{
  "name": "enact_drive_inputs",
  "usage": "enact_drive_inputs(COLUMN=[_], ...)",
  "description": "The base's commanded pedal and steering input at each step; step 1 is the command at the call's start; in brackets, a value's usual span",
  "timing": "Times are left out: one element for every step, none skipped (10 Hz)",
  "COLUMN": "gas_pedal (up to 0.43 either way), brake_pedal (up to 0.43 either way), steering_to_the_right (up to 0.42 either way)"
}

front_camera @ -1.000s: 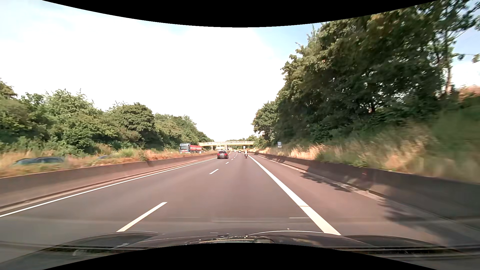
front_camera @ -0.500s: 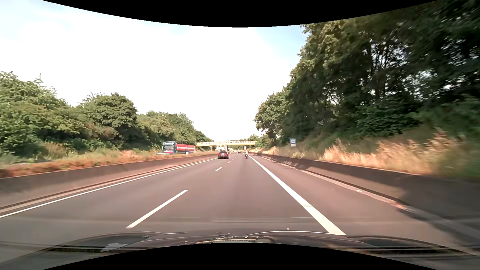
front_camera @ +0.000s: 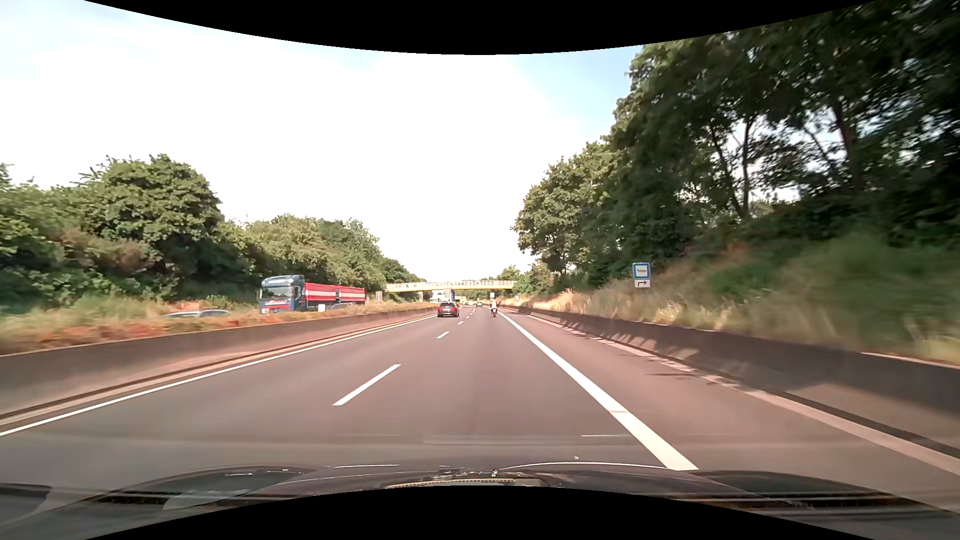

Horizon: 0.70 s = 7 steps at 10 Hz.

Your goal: Follow the waypoints while adhering to traffic rules and regulations

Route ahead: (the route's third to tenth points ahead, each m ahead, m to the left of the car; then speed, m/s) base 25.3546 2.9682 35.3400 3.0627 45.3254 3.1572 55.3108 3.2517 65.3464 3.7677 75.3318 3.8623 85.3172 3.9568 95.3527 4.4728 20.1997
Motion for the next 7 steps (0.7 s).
enact_drive_inputs(gas_pedal=[0.000, 0.000, 0.000, 0.000, 0.000, 0.000, 0.000], brake_pedal=[0.000, 0.000, 0.000, 0.000, 0.000, 0.000, 0.000], steering_to_the_right=[-0.005, -0.005, -0.005, -0.005, -0.005, -0.005, -0.005])
